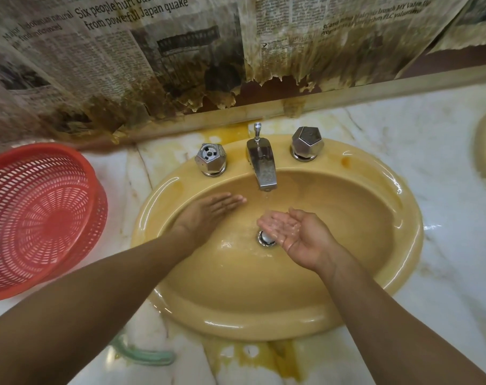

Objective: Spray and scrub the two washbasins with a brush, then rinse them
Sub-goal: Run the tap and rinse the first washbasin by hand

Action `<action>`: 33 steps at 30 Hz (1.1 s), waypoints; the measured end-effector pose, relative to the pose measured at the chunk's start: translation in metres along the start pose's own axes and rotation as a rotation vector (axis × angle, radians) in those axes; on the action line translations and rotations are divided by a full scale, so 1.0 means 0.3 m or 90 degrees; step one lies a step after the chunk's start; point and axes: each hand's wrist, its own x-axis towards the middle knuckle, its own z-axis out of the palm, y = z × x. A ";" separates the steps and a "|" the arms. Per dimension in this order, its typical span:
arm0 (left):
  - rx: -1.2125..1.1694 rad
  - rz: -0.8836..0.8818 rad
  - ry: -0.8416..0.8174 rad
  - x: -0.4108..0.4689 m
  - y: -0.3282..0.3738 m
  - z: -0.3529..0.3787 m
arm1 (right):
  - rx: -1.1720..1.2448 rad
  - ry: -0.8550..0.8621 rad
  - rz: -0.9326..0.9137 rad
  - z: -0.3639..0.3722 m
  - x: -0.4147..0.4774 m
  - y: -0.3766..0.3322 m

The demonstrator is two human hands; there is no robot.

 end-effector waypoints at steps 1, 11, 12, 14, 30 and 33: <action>0.016 -0.013 0.011 -0.011 -0.019 0.000 | -0.006 0.006 -0.004 -0.004 0.000 -0.001; 0.001 0.007 -0.071 -0.067 -0.030 -0.036 | -0.019 0.007 -0.025 -0.008 -0.020 -0.016; 0.029 0.007 -0.066 -0.070 -0.040 -0.037 | -0.019 0.003 -0.027 -0.004 -0.020 -0.017; 0.005 0.014 -0.097 -0.077 -0.027 -0.032 | -0.023 -0.001 -0.027 0.011 -0.018 -0.022; -0.147 0.030 -0.207 -0.199 0.026 0.003 | -0.014 -0.031 0.007 0.111 0.033 0.012; -0.114 -0.001 -0.161 -0.184 0.042 0.009 | -0.001 -0.008 -0.025 0.074 0.028 -0.008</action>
